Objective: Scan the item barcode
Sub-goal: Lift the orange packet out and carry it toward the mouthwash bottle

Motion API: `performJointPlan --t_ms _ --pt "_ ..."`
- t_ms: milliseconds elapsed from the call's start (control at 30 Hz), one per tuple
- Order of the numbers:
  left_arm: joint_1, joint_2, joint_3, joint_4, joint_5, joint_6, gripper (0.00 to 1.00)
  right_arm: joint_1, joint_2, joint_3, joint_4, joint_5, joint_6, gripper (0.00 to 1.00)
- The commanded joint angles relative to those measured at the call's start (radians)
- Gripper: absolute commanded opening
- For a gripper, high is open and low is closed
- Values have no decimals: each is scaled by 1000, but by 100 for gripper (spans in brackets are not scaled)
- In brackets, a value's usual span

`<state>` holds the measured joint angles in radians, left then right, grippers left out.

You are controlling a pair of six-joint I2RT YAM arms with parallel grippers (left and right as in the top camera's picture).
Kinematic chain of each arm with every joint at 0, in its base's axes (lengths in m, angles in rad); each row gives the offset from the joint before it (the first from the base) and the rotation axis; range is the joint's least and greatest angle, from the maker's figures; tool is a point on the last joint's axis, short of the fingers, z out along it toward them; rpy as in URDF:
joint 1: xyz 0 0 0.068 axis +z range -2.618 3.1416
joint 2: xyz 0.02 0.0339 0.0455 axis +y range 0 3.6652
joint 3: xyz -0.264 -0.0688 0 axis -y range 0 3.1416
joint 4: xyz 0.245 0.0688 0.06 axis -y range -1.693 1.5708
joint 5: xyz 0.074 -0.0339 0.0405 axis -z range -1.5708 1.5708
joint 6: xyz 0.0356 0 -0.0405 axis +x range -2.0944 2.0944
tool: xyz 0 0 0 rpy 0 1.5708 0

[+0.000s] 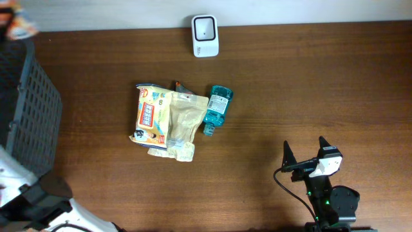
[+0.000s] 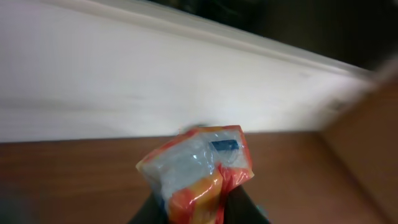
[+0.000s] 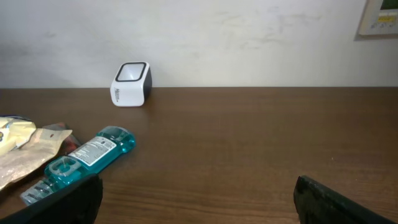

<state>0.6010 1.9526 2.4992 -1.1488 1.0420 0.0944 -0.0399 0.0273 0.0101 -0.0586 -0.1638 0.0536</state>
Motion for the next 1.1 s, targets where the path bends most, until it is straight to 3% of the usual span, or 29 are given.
performJointPlan --t_ms 0,67,200,300,767,1067 --pt "-182 -10 7 -77 -39 -11 0 -6 -3 -5 -5 -12 11 98" --pt "-274 -10 7 -142 -181 -11 0 -6 -3 -5 -5 -12 11 98" --pt "-478 3 7 -283 -602 -11 0 -6 -3 -5 -5 -12 11 98" --pt "-598 33 0 -341 -730 -12 0 -6 -3 -5 -5 -12 11 98" --pt "-885 300 -259 -341 -720 -110 0 -6 -3 -5 -5 -12 11 98" --pt "-991 442 -292 -275 -703 -126 0 -6 -3 -5 -5 -12 11 98"
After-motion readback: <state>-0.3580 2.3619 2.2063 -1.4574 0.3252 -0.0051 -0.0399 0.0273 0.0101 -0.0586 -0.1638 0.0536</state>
